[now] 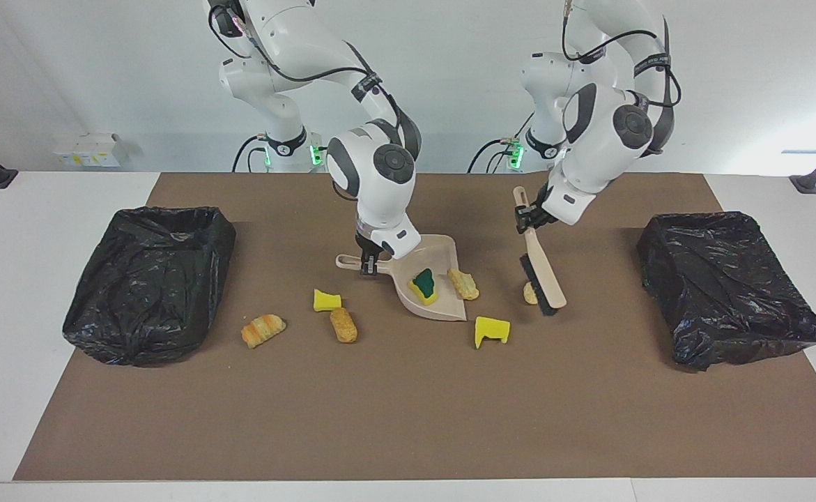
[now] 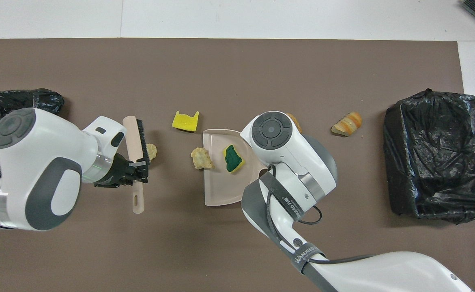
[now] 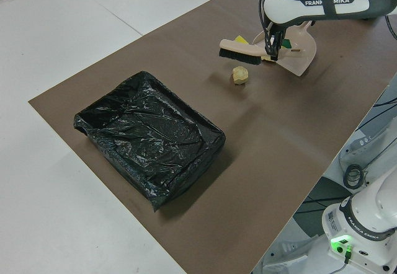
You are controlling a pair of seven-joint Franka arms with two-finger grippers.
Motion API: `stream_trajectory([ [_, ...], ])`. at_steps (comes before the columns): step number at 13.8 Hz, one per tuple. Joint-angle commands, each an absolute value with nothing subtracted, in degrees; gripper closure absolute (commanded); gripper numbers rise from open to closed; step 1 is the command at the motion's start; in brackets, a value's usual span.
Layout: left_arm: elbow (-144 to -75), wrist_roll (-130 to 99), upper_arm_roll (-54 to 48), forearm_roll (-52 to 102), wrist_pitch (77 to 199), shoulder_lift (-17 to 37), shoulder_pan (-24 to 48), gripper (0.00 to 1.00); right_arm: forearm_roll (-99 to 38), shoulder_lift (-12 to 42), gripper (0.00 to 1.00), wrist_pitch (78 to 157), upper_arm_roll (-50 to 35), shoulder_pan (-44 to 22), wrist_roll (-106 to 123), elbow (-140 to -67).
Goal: Sweep and dump trash in bin
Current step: 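Sweep the sponge and bread scraps into the dustpan with the left gripper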
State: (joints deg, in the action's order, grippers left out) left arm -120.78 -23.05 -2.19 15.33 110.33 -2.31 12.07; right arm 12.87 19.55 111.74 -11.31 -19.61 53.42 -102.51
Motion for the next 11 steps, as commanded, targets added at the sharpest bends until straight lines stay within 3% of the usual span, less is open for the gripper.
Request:
stream_trajectory([
  [1,-122.9,-22.9,-2.9,12.4,110.0,-3.0,7.4,1.0,11.6,18.3,1.0,113.7,-11.7,-19.0,55.0,-104.9],
  [6,-130.3,-16.7,-3.2,10.5,117.7,-3.5,7.8,1.0,11.6,18.2,1.0,113.8,-11.8,-19.2,54.9,-105.1],
  [11,-132.4,-18.1,-3.3,11.1,121.8,-3.4,16.4,1.0,11.6,18.2,1.0,113.8,-11.7,-19.1,54.9,-105.1],
])
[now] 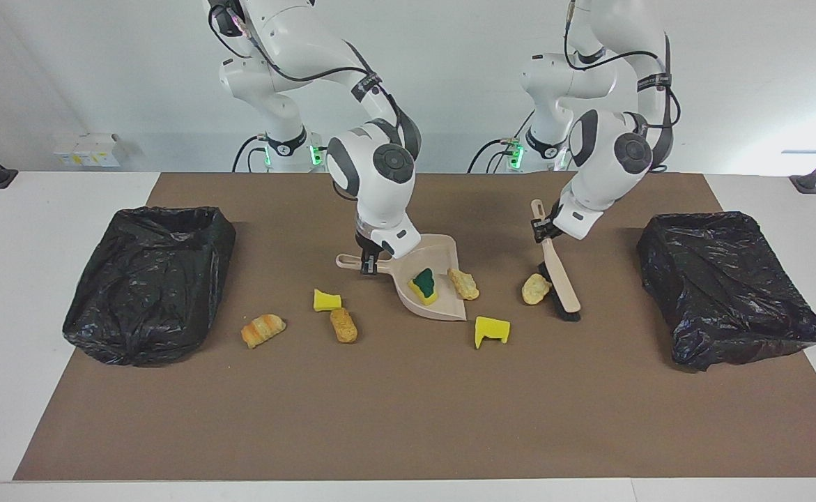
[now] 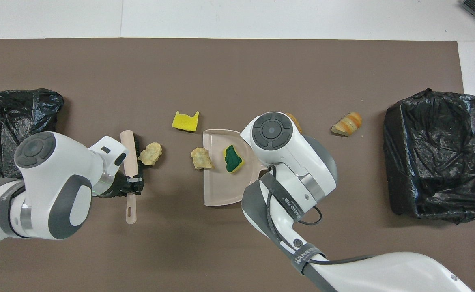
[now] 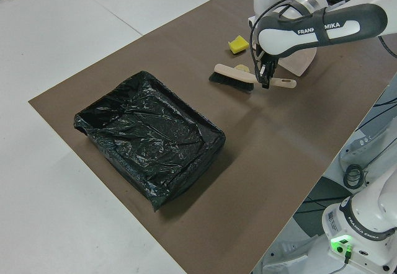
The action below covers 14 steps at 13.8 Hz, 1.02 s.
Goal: Sweep and dump trash in bin
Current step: 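Sweep the sponge and bread scraps into the dustpan with the left gripper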
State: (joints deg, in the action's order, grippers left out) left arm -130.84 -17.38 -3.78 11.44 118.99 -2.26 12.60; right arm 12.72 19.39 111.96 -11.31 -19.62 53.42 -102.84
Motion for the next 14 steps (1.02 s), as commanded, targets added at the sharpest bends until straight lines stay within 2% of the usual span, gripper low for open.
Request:
stream_trajectory([
  [1,-132.3,-19.8,-3.3,11.4,122.7,-3.2,18.3,1.0,11.6,18.2,1.0,113.8,-11.7,-19.1,54.9,-105.2],
  [4,-131.8,-24.7,-3.3,14.6,128.7,-0.5,25.1,1.0,12.0,18.0,1.0,113.8,-11.6,-17.9,54.8,-106.3],
  [8,-130.7,-24.9,-3.4,18.5,129.1,-0.4,31.0,1.0,11.9,17.2,1.0,116.4,-11.6,-17.6,54.8,-108.4],
  [14,-128.1,-24.9,-3.5,19.3,127.6,-0.3,34.4,1.0,12.6,17.1,1.0,115.7,-11.6,-17.6,54.3,-108.3],
])
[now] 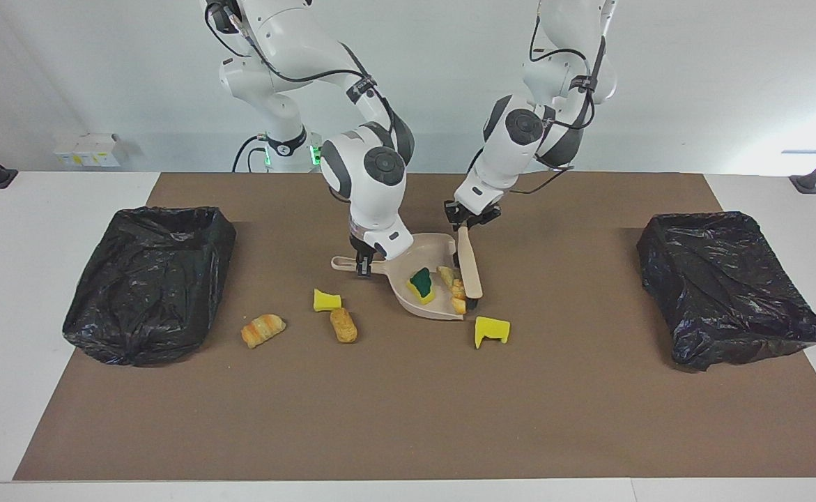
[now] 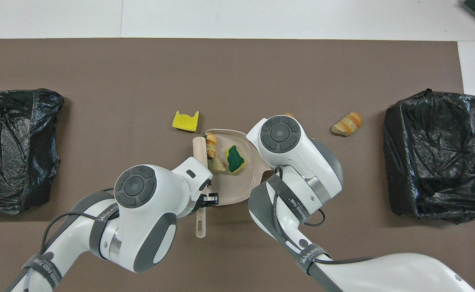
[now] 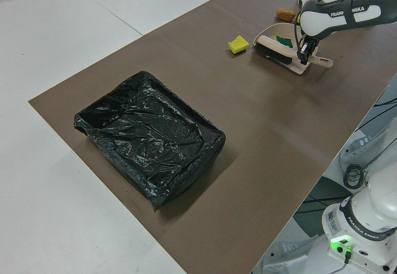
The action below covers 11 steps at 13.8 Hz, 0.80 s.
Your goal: Sweep and dump trash in bin
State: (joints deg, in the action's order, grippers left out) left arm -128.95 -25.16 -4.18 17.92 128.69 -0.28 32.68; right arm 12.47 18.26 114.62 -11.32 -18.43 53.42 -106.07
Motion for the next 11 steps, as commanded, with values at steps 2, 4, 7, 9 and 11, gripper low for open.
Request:
stream_trajectory([
  [2,-126.6,-24.7,-3.5,19.3,124.8,-1.4,34.1,1.0,15.6,17.1,1.0,113.4,-11.5,-17.7,54.3,-107.6],
  [4,-123.1,-24.3,-3.3,19.3,120.3,-1.4,33.1,1.0,17.5,17.1,1.0,110.6,-11.4,-18.4,54.3,-106.2],
  [7,-122.6,-18.6,-2.8,13.8,118.4,-1.1,32.4,1.0,17.7,16.5,1.0,109.3,-11.5,-18.3,54.3,-105.4],
  [9,-122.2,-14.4,-2.5,9.7,118.3,-0.5,28.0,1.0,17.7,16.5,1.0,109.8,-11.7,-18.3,53.4,-105.4],
  [11,-120.2,-4.7,-2.5,4.7,117.9,1.1,22.4,1.0,17.6,16.6,1.0,110.1,-11.7,-18.4,51.6,-105.4],
])
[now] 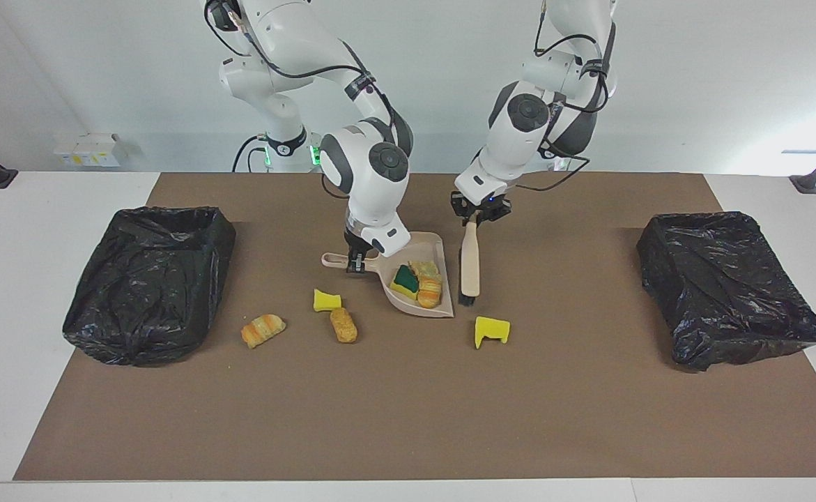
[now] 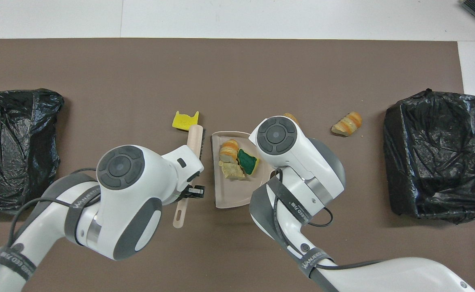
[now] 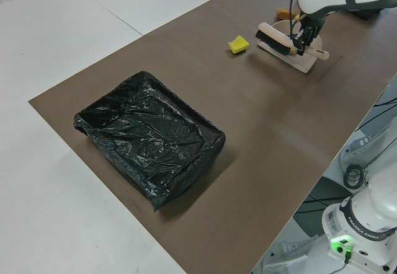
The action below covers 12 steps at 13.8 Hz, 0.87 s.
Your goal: Sweep and dump trash in bin
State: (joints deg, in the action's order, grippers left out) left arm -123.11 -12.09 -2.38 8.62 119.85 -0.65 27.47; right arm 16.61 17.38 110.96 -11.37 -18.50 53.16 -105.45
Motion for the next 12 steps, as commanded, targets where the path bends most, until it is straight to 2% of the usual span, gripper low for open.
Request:
stream_trajectory([
  [1,-118.2,-0.7,-2.5,2.4,116.9,2.5,19.3,1.0,17.6,16.5,1.0,109.5,-11.7,-18.4,51.6,-105.4],
  [4,-112.5,11.4,-2.5,-1.5,116.9,6.7,12.2,1.0,17.8,16.3,1.0,107.2,-11.5,-18.5,48.6,-105.4],
  [7,-102.9,12.3,-2.5,-6.8,116.8,15.8,11.3,1.0,19.2,16.0,1.0,103.6,-11.6,-20.0,43.3,-104.6],
  [12,-103.2,13.8,-2.6,-7.3,117.4,16.8,12.4,1.0,19.2,15.3,1.0,102.4,-11.8,-20.8,38.9,-105.2],
])
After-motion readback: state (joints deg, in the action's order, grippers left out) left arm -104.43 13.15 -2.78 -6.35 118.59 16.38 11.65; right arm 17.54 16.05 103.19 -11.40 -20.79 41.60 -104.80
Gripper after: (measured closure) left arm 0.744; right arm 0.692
